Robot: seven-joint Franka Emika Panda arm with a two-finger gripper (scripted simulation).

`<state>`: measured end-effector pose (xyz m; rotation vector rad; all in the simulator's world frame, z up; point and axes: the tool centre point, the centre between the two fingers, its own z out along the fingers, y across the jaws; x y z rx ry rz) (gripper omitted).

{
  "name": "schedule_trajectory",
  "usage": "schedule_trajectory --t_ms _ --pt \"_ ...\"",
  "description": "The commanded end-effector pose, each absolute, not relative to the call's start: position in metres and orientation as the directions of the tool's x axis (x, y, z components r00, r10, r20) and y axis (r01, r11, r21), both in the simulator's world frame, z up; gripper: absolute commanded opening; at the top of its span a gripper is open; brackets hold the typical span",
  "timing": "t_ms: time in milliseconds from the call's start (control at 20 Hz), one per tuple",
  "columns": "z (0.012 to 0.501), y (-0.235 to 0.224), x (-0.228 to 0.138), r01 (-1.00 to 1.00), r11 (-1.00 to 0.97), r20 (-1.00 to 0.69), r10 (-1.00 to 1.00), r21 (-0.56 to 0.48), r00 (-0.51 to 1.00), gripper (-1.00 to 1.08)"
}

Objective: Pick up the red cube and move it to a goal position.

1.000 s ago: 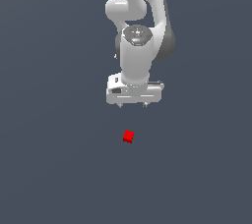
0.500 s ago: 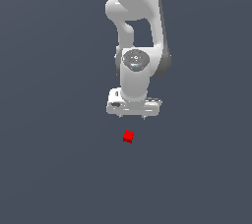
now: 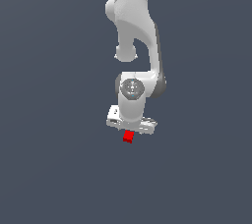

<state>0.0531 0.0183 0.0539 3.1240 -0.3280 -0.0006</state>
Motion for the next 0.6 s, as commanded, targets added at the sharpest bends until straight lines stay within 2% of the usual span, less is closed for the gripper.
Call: schedule_trajectory --t_ms 0,500,550 --pt "0.041 0.016 0.059 -0.235 -0.972 0.001 -0.235 0.0 0.972 1.0" --pt "0.02 0.013 0.069 -0.279 -0.96 0.0 -0.279 0.0 0.96 1.0" --pt "0.02 0.013 0.069 -0.279 -0.96 0.0 -0.279 0.0 0.96 -1.0"
